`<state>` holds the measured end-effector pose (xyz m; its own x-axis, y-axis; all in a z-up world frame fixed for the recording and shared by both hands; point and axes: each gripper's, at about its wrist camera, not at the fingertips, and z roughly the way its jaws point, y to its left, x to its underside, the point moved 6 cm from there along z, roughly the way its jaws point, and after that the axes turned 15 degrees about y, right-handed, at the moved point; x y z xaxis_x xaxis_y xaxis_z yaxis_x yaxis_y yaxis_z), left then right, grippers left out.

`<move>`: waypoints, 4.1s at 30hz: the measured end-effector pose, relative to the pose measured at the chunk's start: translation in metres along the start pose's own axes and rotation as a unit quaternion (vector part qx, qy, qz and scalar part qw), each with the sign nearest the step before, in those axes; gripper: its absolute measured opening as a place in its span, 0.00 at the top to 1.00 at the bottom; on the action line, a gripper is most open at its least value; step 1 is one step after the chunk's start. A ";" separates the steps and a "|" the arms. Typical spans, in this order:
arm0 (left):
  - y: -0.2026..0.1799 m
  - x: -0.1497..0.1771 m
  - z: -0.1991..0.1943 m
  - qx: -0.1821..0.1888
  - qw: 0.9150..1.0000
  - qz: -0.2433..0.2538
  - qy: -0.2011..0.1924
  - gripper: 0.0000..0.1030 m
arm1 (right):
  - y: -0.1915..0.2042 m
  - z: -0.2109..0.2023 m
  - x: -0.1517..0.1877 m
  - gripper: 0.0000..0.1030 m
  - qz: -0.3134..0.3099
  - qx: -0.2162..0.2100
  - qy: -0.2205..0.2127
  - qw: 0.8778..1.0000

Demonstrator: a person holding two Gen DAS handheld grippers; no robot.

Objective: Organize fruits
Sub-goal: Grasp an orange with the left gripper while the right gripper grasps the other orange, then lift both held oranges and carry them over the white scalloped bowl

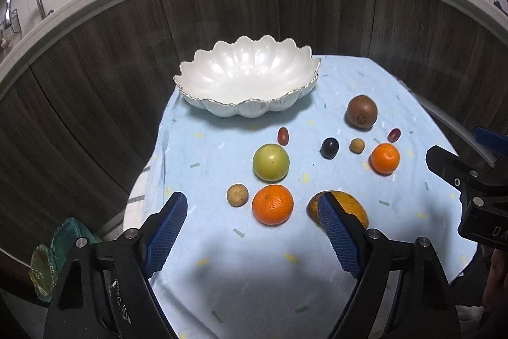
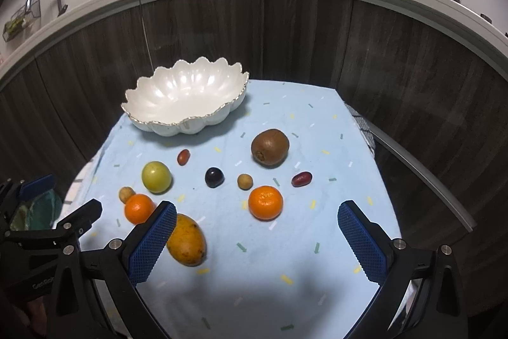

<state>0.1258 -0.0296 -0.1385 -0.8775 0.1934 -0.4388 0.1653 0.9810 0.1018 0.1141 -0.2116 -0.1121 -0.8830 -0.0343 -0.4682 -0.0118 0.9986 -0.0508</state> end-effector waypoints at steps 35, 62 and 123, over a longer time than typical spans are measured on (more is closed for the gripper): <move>-0.012 0.002 0.098 0.046 0.996 -0.020 0.070 0.40 | -0.011 0.114 -0.008 0.17 0.001 -0.003 0.050 0.999; -0.011 -0.002 0.093 0.072 0.996 -0.027 0.054 0.56 | -0.011 0.130 -0.008 0.57 0.010 -0.027 0.074 0.997; 0.066 -0.170 0.054 0.056 0.997 -0.045 -0.025 0.56 | 0.069 0.088 -0.183 0.57 -0.045 -0.072 0.011 0.996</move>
<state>0.3099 0.0028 -0.1058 -0.8677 0.1018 -0.4866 0.1385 0.9895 -0.0401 0.3165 -0.1395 -0.1072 -0.8855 -0.1238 -0.4479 -0.1566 0.9870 0.0368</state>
